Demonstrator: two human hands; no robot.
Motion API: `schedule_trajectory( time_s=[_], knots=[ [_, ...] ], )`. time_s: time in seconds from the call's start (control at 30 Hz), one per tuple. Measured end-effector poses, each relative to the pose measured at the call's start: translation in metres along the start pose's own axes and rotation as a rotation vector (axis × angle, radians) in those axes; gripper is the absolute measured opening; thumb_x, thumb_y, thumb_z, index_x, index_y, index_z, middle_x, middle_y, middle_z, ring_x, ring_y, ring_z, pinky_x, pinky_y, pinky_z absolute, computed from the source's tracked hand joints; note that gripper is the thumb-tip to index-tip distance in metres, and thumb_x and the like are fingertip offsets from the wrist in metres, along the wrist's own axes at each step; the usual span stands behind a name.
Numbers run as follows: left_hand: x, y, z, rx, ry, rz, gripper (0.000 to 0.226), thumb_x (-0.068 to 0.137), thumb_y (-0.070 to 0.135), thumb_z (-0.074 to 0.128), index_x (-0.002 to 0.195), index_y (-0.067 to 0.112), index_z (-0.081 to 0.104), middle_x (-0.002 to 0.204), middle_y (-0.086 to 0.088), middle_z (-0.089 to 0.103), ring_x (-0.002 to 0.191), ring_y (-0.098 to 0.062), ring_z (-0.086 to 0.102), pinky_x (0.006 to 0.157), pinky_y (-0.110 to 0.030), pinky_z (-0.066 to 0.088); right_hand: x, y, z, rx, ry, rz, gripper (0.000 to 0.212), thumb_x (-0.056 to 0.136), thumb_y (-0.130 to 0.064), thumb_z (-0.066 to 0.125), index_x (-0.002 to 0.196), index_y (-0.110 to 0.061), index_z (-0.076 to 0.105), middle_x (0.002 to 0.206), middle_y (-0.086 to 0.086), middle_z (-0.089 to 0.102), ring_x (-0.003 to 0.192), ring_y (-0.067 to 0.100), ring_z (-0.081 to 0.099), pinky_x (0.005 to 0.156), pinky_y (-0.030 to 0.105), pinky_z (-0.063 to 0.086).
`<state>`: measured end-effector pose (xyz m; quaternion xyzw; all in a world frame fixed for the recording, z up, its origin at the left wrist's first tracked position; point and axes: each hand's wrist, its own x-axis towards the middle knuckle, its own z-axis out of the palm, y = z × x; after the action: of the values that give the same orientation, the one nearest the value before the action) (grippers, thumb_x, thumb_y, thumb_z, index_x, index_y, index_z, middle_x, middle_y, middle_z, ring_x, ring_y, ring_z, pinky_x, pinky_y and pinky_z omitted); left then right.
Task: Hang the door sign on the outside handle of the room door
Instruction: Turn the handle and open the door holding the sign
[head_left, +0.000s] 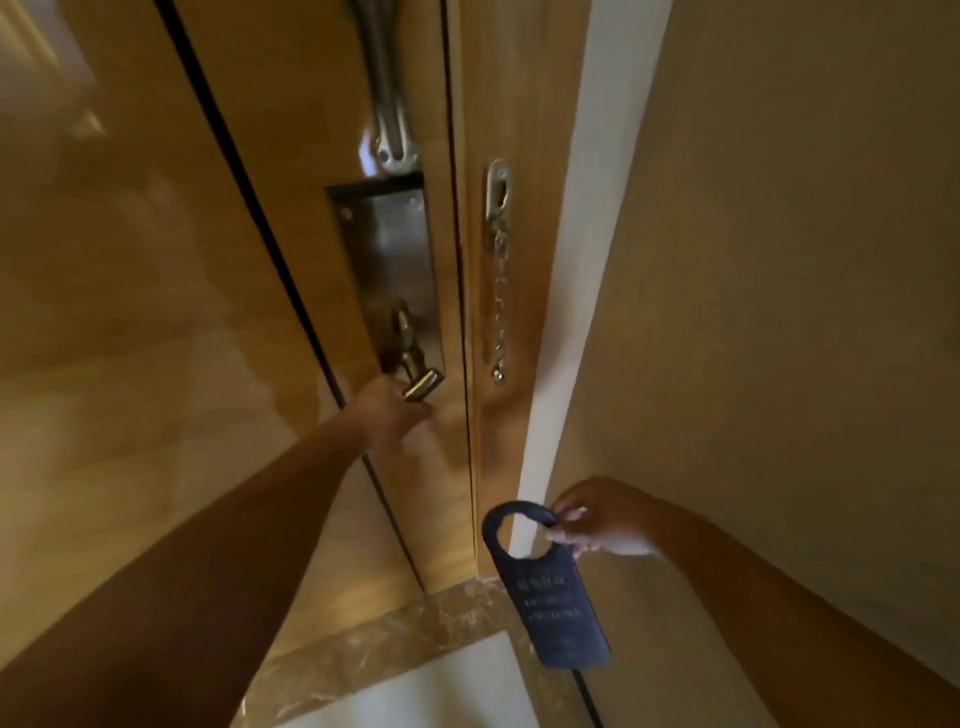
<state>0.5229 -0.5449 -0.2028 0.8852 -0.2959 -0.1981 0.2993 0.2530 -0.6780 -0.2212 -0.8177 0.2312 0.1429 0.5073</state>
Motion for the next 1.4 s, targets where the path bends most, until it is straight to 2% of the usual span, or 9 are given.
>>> schedule_trajectory(
  time_s=[0.33,0.53,0.73,0.8,0.9,0.97,1.13,1.27,1.4],
  knots=[
    [-0.009,-0.003,0.013,-0.051,0.029,-0.01,0.03,0.081,0.028,0.069,0.063,0.029,0.045,0.064,0.005,0.045,0.053,-0.007,0.046,0.046,-0.022,0.038,0.038,-0.027,0.002,0.179,-0.105,-0.092,0.015,0.077,-0.024,0.074,0.088,-0.014,0.075,0.088,0.015,0.073,0.07,0.016,0.067,0.066,0.028,0.047],
    [-0.009,-0.008,0.022,-0.214,0.005,0.003,0.014,0.079,0.021,0.068,0.068,0.021,0.059,0.063,0.0,0.053,0.055,-0.013,0.053,0.051,-0.027,0.042,0.027,-0.014,-0.013,0.117,-0.074,-0.04,0.006,0.079,-0.02,0.071,0.082,-0.024,0.075,0.08,-0.002,0.074,0.07,0.014,0.069,0.059,0.019,0.049],
    [-0.039,-0.014,0.033,-0.219,-0.05,0.021,0.015,0.078,0.017,0.067,0.065,0.019,0.061,0.06,0.002,0.053,0.042,0.003,0.05,0.04,-0.012,0.039,0.018,-0.03,-0.024,0.067,-0.105,-0.032,0.007,0.079,-0.018,0.071,0.078,-0.024,0.075,0.08,0.004,0.073,0.068,0.015,0.067,0.058,0.02,0.049],
    [-0.064,-0.015,0.036,-0.219,-0.072,0.027,0.008,0.077,0.017,0.067,0.07,0.016,0.064,0.064,-0.002,0.058,0.049,0.001,0.055,0.047,-0.016,0.046,0.016,-0.039,-0.026,0.068,-0.096,-0.05,0.008,0.08,-0.013,0.07,0.081,-0.019,0.074,0.079,0.004,0.071,0.069,0.017,0.066,0.06,0.022,0.051],
    [-0.106,-0.01,0.037,-0.205,-0.1,0.086,0.005,0.077,0.013,0.065,0.077,0.009,0.067,0.079,-0.017,0.067,0.074,-0.022,0.065,0.067,-0.035,0.055,0.006,-0.047,-0.022,0.08,-0.092,-0.06,0.01,0.08,-0.012,0.069,0.089,-0.014,0.072,0.09,0.01,0.073,0.081,0.026,0.07,0.071,0.027,0.057],
    [-0.138,-0.008,0.036,-0.148,-0.132,0.104,0.005,0.08,0.014,0.064,0.079,0.011,0.069,0.081,-0.015,0.067,0.073,-0.022,0.063,0.065,-0.035,0.052,-0.007,-0.049,-0.013,0.065,-0.09,-0.073,0.014,0.08,-0.015,0.069,0.094,-0.013,0.071,0.1,0.014,0.072,0.093,0.031,0.069,0.082,0.036,0.057],
    [-0.217,-0.008,0.023,0.102,-0.192,0.12,0.02,0.081,0.018,0.061,0.062,0.02,0.057,0.06,0.0,0.052,0.054,-0.013,0.052,0.052,-0.028,0.041,-0.067,-0.051,0.02,0.077,-0.082,-0.088,0.01,0.082,-0.014,0.066,0.091,-0.013,0.071,0.101,0.016,0.071,0.096,0.029,0.068,0.08,0.032,0.057],
    [-0.283,-0.006,0.011,0.358,-0.199,0.107,0.012,0.079,0.02,0.059,0.068,0.014,0.06,0.069,-0.01,0.059,0.067,-0.025,0.059,0.059,-0.036,0.048,-0.137,-0.045,0.045,0.085,-0.074,-0.162,0.019,0.077,-0.026,0.068,0.093,-0.017,0.073,0.101,0.011,0.073,0.094,0.023,0.069,0.083,0.033,0.057],
    [-0.359,-0.006,0.005,0.704,-0.143,0.049,0.009,0.078,0.021,0.057,0.074,0.013,0.058,0.073,-0.007,0.061,0.068,-0.024,0.06,0.062,-0.035,0.052,-0.198,-0.032,0.08,0.103,-0.087,-0.223,0.037,0.065,-0.039,0.069,0.095,-0.018,0.073,0.099,0.008,0.075,0.094,0.023,0.069,0.087,0.04,0.055]
  ],
)
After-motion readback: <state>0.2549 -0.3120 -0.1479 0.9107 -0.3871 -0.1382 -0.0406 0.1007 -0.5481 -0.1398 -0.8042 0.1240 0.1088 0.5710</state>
